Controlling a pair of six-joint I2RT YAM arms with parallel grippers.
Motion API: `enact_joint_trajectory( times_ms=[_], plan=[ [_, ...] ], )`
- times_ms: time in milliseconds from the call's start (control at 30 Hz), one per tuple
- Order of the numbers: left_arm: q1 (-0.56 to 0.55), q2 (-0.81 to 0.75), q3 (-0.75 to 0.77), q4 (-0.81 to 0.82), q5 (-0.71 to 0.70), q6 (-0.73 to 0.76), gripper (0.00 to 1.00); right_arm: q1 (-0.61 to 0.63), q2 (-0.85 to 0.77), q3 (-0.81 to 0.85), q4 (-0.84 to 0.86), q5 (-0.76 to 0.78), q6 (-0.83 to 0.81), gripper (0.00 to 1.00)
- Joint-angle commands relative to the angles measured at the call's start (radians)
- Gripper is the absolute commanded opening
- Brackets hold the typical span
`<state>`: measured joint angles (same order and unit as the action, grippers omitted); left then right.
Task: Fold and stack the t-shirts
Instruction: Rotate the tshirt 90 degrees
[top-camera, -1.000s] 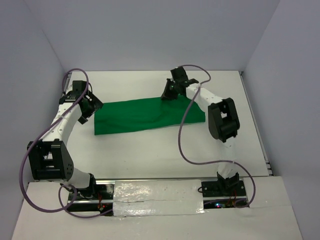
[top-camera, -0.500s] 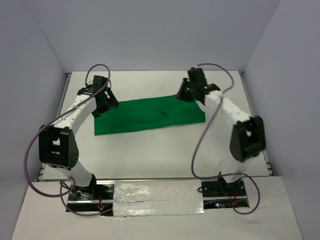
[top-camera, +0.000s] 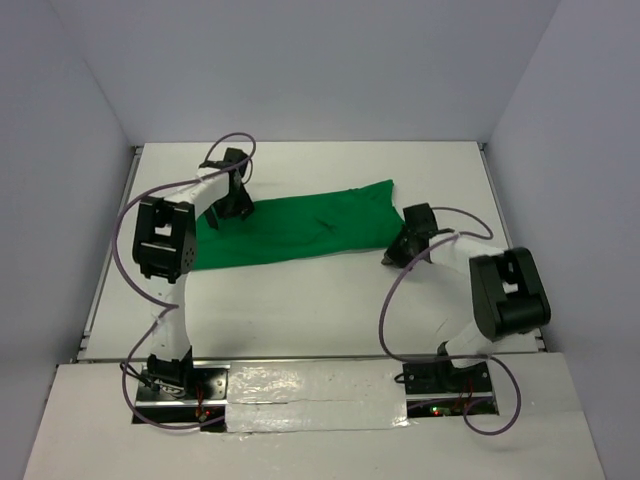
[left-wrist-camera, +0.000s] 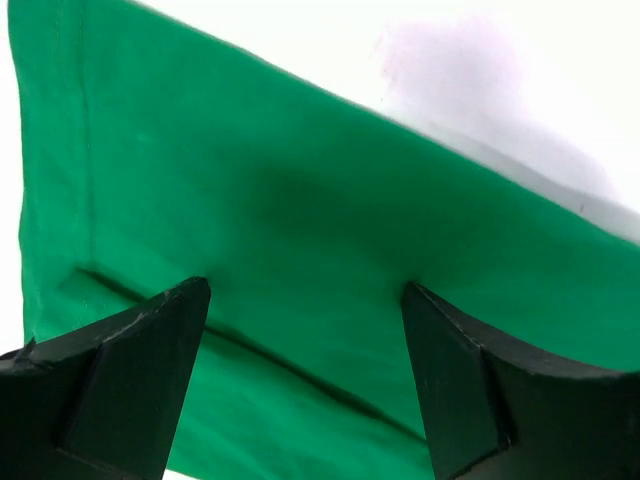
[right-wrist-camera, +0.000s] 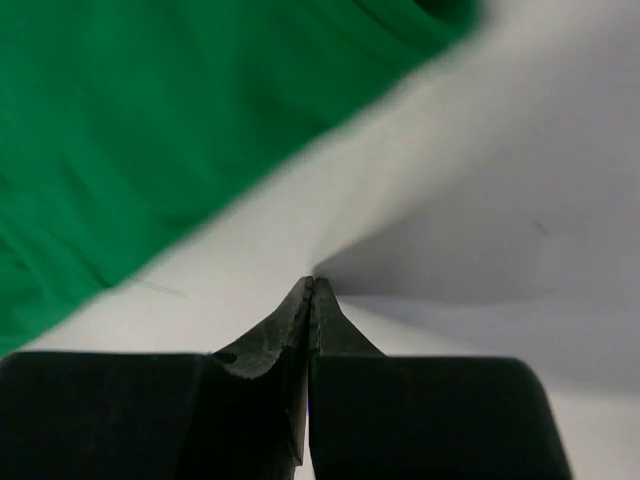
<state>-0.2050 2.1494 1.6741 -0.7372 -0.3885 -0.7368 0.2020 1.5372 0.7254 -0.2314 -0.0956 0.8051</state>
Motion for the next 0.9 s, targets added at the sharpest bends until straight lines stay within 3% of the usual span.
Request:
enact_joint_trajectory(
  times_ms=[0,100,200,267,300,400,433,467,567,667,733,767,800,867],
  plan=[
    [0.009,0.018,-0.092,-0.090,0.002,-0.013,0.91,-0.001,0.157,0.129,0.098,-0.024,0.026,0.02],
    [0.006,-0.069,-0.281,-0.047,0.068,-0.038,0.91,0.000,0.369,0.355,0.051,-0.052,0.028,0.03],
    [-0.040,-0.224,-0.522,0.025,0.170,-0.073,0.91,0.007,0.615,0.711,-0.069,-0.101,0.023,0.05],
    [-0.089,-0.325,-0.641,0.048,0.238,-0.113,0.91,0.014,0.731,1.047,-0.209,-0.115,0.020,0.08],
    [-0.149,-0.376,-0.661,0.048,0.300,-0.142,0.91,0.011,0.836,1.270,-0.264,-0.112,0.013,0.09],
    [-0.244,-0.449,-0.657,0.025,0.397,-0.194,0.93,-0.012,0.954,1.558,-0.413,-0.102,0.002,0.18],
    [-0.257,-0.466,-0.628,0.028,0.436,-0.196,0.93,-0.018,0.953,1.566,-0.419,-0.118,-0.001,0.23],
    [-0.270,-0.482,-0.602,0.027,0.459,-0.199,0.93,-0.022,0.916,1.551,-0.405,-0.122,-0.018,0.28],
    [-0.274,-0.517,-0.455,-0.042,0.442,-0.182,0.94,-0.035,0.731,1.307,-0.306,-0.133,-0.058,0.39],
    [-0.245,-0.514,-0.289,-0.167,0.332,-0.119,0.95,0.009,0.487,0.814,-0.110,-0.205,-0.073,0.45],
    [-0.208,-0.514,-0.220,-0.198,0.316,-0.107,0.96,0.055,0.334,0.664,-0.036,-0.214,-0.096,0.55],
    [-0.170,-0.528,-0.217,-0.202,0.332,-0.102,0.96,0.082,0.290,0.529,-0.016,-0.217,-0.093,0.56],
    [-0.156,-0.537,-0.232,-0.197,0.345,-0.107,0.96,0.135,0.252,0.466,0.012,-0.226,-0.090,0.62],
    [-0.125,-0.578,-0.272,-0.168,0.352,-0.127,0.95,0.184,0.176,0.340,0.061,-0.254,-0.064,0.64]
  ],
)
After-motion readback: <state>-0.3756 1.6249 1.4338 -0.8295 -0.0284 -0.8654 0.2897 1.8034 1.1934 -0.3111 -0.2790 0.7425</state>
